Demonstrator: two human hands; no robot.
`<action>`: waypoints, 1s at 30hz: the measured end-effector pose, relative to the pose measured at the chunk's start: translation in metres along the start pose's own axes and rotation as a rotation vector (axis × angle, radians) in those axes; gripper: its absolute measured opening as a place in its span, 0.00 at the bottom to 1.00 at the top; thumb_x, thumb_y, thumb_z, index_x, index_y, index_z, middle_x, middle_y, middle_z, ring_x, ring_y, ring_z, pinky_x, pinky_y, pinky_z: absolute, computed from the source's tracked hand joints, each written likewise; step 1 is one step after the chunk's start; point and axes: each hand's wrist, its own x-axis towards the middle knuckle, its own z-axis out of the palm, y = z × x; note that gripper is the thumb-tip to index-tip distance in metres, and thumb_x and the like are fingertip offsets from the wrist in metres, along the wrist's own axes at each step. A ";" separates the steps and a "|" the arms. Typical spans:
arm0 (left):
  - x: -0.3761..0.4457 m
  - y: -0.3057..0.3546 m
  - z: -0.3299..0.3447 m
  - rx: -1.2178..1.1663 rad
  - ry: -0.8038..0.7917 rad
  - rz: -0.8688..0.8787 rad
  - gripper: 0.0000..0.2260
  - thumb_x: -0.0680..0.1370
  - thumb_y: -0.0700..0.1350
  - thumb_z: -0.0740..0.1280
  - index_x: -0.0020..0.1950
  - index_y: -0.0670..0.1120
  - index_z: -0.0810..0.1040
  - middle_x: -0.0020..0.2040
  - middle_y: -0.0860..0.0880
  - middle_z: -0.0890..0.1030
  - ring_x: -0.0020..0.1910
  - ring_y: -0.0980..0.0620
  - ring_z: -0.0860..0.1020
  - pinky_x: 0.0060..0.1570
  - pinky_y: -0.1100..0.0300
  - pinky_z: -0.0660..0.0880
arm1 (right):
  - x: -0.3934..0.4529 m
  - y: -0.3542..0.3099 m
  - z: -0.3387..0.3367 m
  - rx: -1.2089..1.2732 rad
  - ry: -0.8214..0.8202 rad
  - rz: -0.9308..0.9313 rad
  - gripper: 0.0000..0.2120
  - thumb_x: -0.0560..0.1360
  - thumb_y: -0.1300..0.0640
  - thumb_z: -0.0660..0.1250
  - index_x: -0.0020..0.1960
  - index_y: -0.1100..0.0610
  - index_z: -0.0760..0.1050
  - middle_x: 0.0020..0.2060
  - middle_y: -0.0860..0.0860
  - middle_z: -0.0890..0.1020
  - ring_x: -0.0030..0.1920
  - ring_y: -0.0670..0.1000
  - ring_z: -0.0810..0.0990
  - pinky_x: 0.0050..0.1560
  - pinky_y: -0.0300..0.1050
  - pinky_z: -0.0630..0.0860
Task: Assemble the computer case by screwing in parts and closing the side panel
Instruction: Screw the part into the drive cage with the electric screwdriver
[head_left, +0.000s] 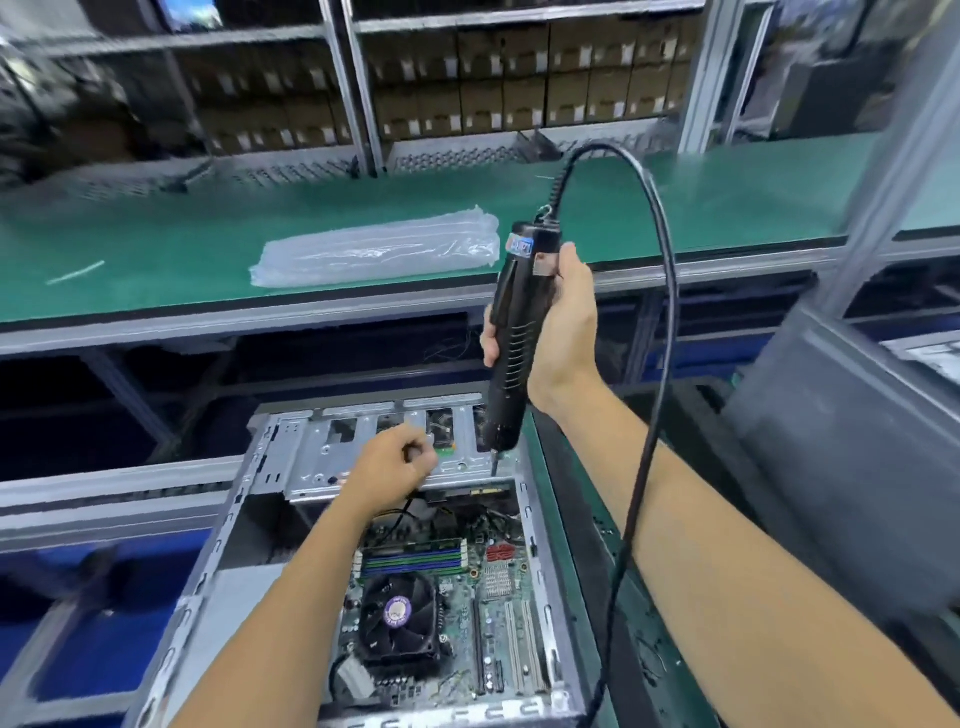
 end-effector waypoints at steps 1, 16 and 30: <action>0.000 -0.001 -0.001 -0.045 0.000 -0.019 0.06 0.74 0.40 0.67 0.38 0.45 0.77 0.33 0.50 0.78 0.31 0.58 0.71 0.34 0.63 0.67 | 0.001 0.006 0.007 0.034 -0.001 0.019 0.29 0.81 0.42 0.48 0.32 0.58 0.71 0.27 0.57 0.73 0.22 0.55 0.70 0.24 0.41 0.66; 0.006 -0.017 -0.004 -0.297 0.026 -0.110 0.15 0.72 0.37 0.69 0.29 0.52 0.74 0.24 0.58 0.72 0.25 0.63 0.69 0.27 0.72 0.65 | 0.023 0.069 0.047 0.008 0.042 -0.022 0.24 0.77 0.49 0.47 0.30 0.57 0.72 0.26 0.55 0.74 0.23 0.54 0.69 0.24 0.40 0.65; 0.007 -0.022 -0.015 -0.416 -0.064 -0.100 0.22 0.68 0.29 0.61 0.26 0.54 0.79 0.40 0.47 0.81 0.45 0.46 0.80 0.42 0.56 0.75 | 0.033 0.096 0.043 -0.507 -0.045 -0.196 0.17 0.71 0.59 0.72 0.28 0.54 0.68 0.23 0.53 0.68 0.22 0.54 0.69 0.28 0.45 0.68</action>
